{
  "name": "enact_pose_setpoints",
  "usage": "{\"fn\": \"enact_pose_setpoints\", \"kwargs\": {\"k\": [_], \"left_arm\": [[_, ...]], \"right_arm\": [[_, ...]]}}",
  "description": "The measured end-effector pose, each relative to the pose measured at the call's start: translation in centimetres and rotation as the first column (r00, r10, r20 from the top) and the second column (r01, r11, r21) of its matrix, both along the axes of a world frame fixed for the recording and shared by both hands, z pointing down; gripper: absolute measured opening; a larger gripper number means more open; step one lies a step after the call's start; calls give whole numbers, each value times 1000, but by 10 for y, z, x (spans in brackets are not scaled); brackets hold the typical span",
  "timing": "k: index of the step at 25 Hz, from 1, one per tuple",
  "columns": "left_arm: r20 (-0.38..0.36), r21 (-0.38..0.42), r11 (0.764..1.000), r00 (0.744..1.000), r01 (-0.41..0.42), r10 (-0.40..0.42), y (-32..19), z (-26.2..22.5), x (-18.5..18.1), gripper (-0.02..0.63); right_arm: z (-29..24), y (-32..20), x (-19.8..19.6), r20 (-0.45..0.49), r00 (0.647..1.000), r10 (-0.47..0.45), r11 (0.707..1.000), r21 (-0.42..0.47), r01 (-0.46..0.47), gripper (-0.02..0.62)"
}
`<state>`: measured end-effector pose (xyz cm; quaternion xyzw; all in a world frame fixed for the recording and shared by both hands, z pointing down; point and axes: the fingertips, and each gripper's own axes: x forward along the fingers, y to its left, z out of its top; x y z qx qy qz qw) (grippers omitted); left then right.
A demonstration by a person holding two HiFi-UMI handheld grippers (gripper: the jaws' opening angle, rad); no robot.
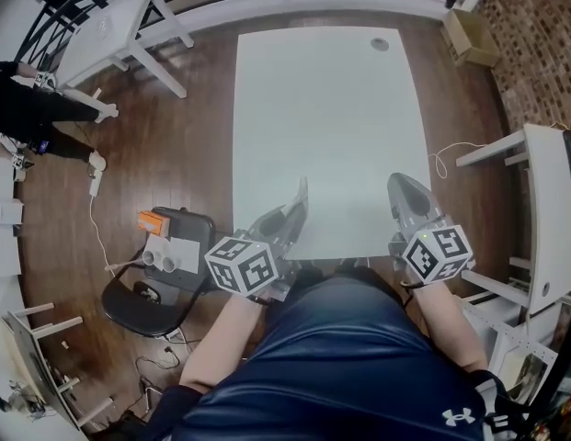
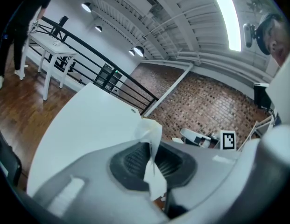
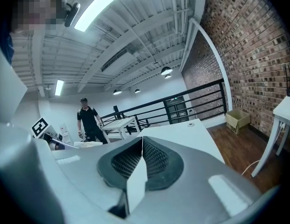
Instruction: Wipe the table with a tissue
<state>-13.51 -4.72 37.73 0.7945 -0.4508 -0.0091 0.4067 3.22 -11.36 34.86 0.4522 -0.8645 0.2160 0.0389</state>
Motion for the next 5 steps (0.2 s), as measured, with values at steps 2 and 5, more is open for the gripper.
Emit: {"fn": "enact_pose_setpoints", "kwargs": {"k": [2, 5], "left_arm": [[-2, 4, 1000, 1000, -1, 1, -1, -1, 0, 14], [-8, 5, 1000, 1000, -6, 6, 1, -3, 2, 14]], "right_arm": [[0, 0, -1, -2, 1000, -2, 1000, 1, 2, 12], [0, 2, -2, -9, 1000, -7, 1000, -2, 7, 12]]}}
